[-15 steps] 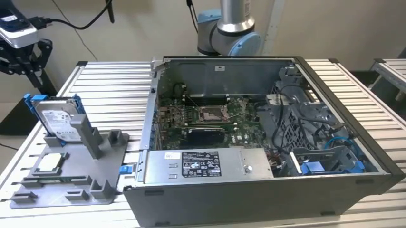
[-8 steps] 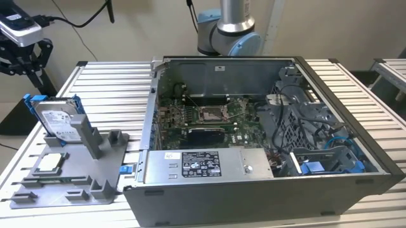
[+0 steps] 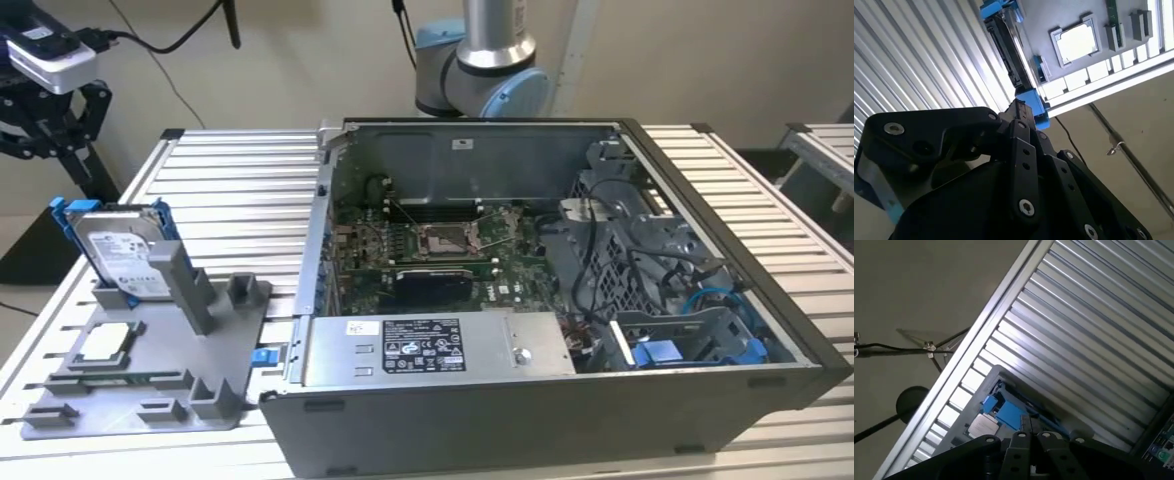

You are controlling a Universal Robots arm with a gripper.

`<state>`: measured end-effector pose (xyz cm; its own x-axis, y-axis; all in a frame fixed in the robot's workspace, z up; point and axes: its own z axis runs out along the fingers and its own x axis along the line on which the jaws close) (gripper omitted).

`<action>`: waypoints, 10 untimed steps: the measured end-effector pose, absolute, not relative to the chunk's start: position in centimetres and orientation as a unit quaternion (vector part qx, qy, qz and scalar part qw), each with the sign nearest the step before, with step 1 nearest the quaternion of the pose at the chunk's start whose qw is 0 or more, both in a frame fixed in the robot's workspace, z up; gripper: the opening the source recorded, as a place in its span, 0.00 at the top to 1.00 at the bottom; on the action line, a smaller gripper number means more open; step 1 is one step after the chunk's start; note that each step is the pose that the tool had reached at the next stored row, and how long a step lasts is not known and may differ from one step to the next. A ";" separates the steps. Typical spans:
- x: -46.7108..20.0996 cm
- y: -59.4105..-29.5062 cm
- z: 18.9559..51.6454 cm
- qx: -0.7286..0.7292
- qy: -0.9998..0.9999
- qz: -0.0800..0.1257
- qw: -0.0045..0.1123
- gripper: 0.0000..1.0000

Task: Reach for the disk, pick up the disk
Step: 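Pick up the disk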

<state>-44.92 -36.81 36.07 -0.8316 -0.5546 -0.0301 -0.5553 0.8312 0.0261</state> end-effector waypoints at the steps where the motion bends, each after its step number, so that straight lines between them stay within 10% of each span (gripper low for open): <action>1: -44.9 -36.8 36.1 -0.295 0.955 0.017 0.011 1.00; 10: -44.9 -36.8 36.1 -0.347 0.938 0.017 0.011 1.00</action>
